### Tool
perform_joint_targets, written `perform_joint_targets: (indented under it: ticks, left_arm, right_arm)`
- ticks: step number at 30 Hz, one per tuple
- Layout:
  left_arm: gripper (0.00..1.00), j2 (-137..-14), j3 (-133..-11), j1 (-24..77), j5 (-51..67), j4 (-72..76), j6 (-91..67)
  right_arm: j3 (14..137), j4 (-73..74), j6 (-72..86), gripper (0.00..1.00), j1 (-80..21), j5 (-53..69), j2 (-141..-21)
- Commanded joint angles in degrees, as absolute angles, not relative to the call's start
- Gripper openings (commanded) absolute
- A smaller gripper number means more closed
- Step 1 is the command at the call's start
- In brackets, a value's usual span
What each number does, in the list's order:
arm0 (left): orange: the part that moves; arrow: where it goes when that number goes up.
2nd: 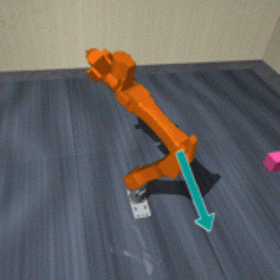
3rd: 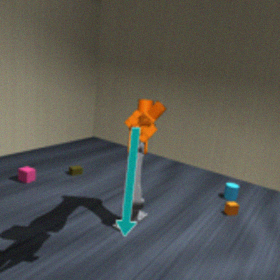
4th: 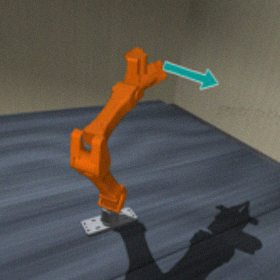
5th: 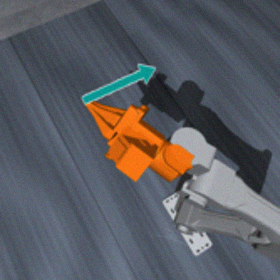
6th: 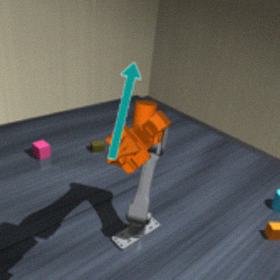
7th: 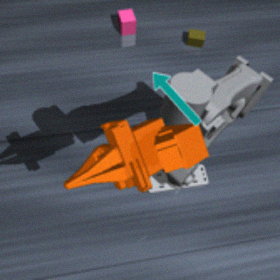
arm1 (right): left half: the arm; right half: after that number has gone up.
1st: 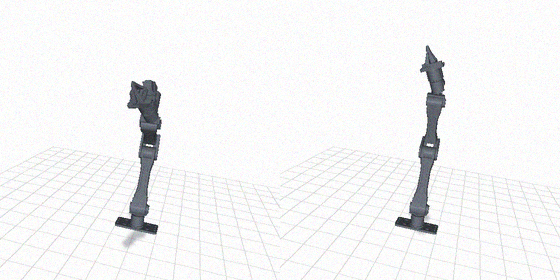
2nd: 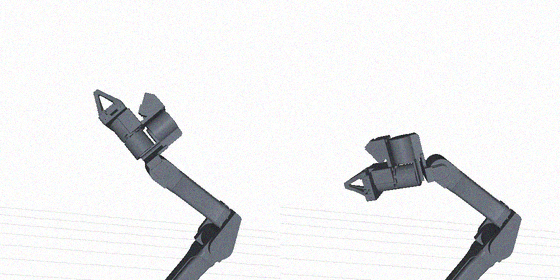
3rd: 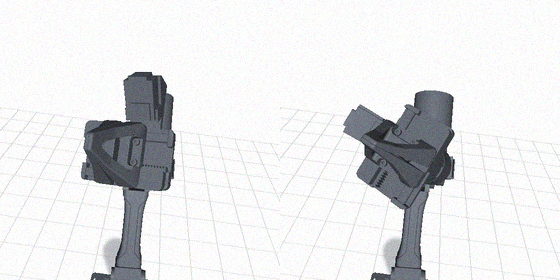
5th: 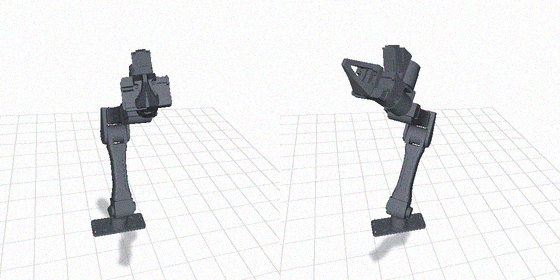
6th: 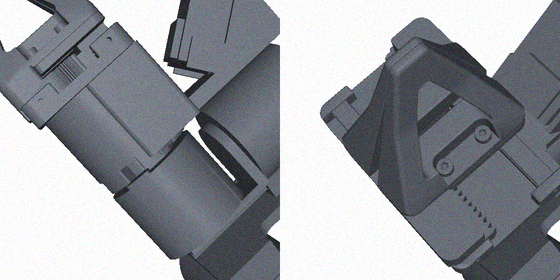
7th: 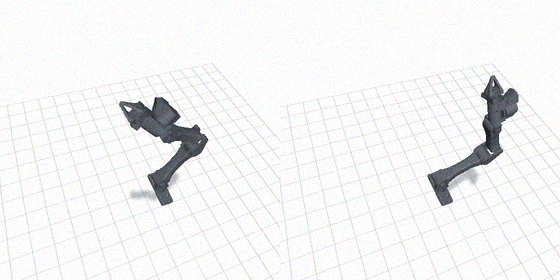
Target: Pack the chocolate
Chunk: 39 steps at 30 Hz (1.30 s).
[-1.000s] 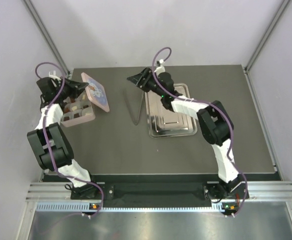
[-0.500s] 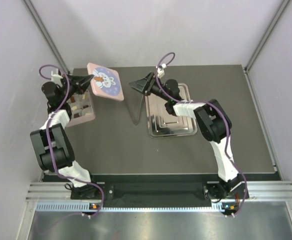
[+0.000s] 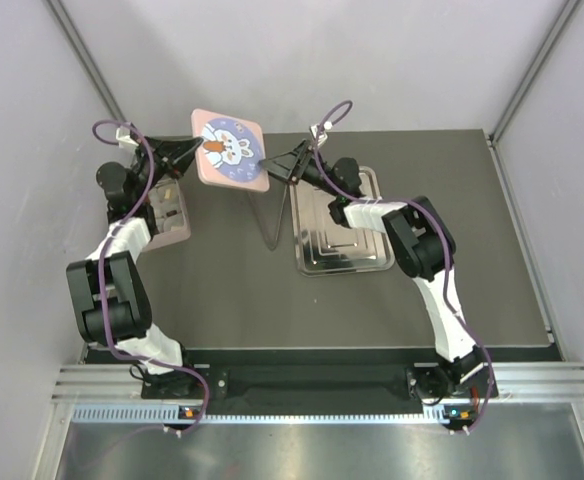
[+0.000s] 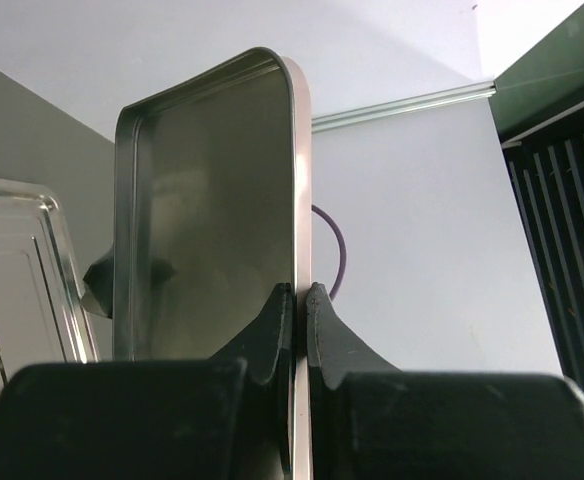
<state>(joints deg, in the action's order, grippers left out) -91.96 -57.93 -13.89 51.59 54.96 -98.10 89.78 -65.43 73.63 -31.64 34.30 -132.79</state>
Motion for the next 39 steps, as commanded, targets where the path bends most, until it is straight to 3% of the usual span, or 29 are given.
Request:
perform_joint_targets:
  ticks: [1,3,4,6,9,11,14,15,18,22,31,39]
  left_arm:
    - [0.00,-88.9,-57.0,-13.4,50.9,61.7,-99.8]
    - [0.00,-89.2,-55.6,-13.4,50.9,62.9,-100.3]
    - [0.00,-89.4,-55.1,-13.4,50.9,63.4,-100.5]
    - [0.00,-90.0,-54.1,-13.4,51.6,64.1,-100.6]
    - [0.00,-90.9,-52.9,-13.4,52.0,65.6,-101.6]
    - [0.00,-91.5,-52.3,-13.4,52.9,65.2,-101.0]
    - [0.15,-91.0,-51.6,-13.0,54.1,57.5,-95.3]
    - [0.30,-89.8,-50.8,-12.9,54.2,54.5,-93.5]
    - [0.47,-87.0,-51.5,-13.0,53.4,40.5,-84.3]
    - [0.59,-84.7,-55.0,-13.3,51.5,24.2,-72.5]
    - [0.65,-80.9,-65.1,-13.4,39.9,-17.8,-48.2]
    - [0.65,-80.9,-73.4,-16.9,8.2,-38.0,-30.8]
  right_arm:
    - [92.9,-75.0,76.6,0.71,-30.9,36.1,-133.6]
    - [92.5,-76.5,77.2,0.62,-30.8,36.9,-133.3]
    - [91.9,-78.1,77.4,0.48,-30.7,36.9,-132.8]
    - [89.8,-80.5,79.2,0.32,-30.3,36.0,-132.3]
    - [87.6,-84.5,82.3,0.14,-29.6,35.3,-131.9]
    - [87.0,-85.3,82.8,0.10,-29.1,35.8,-131.3]
    - [84.9,-86.0,82.7,0.00,-28.5,35.8,-129.1]
    - [84.4,-86.0,82.8,0.00,-28.3,35.8,-128.6]
    - [81.7,-86.3,83.2,0.00,-27.2,35.5,-124.8]
    - [77.2,-86.2,84.0,0.00,-25.1,32.1,-121.0]
    - [76.8,-86.3,86.6,0.00,-20.7,31.9,-119.4]
    - [74.8,-86.2,87.9,0.00,-18.4,33.8,-120.6]
